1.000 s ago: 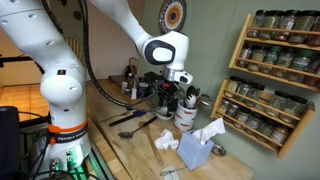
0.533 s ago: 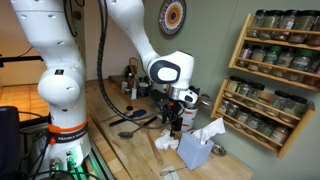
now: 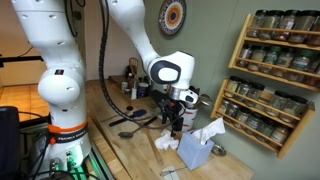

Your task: Move the tissue to the left corner of the counter

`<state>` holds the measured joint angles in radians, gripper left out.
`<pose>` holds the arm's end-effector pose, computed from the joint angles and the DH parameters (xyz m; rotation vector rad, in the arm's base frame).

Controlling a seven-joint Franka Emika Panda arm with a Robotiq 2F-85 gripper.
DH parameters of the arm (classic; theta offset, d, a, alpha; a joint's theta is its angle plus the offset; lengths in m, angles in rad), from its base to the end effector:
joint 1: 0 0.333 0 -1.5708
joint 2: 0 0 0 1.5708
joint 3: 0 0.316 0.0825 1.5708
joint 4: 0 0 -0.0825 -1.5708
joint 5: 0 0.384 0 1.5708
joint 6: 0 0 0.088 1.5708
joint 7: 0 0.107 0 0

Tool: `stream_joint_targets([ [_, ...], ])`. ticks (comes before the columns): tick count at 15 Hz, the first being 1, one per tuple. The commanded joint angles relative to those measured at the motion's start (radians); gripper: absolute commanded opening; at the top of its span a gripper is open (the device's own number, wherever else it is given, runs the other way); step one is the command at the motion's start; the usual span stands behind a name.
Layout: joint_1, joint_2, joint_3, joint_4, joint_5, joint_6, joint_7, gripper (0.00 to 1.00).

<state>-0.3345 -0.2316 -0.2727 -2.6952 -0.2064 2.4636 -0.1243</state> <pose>0.3318 -0.2245 0.3019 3.0418 -0.4823 -0.0412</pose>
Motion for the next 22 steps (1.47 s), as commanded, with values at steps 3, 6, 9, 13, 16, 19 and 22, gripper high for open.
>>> stream_joint_targets([
  [3,0.005,0.127,-0.060,0.017,0.009,0.079,-0.205,1.00],
  [6,0.011,0.194,-0.091,0.033,0.075,0.108,-0.337,1.00],
  [9,0.010,0.275,-0.090,0.070,0.182,0.128,-0.431,1.00],
  [13,-0.013,0.390,-0.048,0.132,0.344,0.185,-0.545,1.00],
  [16,-0.059,0.473,-0.007,0.188,0.444,0.224,-0.603,1.00],
  [19,-0.119,0.546,0.037,0.234,0.499,0.266,-0.644,1.00],
  [22,-0.202,0.599,0.086,0.274,0.536,0.276,-0.703,1.00],
])
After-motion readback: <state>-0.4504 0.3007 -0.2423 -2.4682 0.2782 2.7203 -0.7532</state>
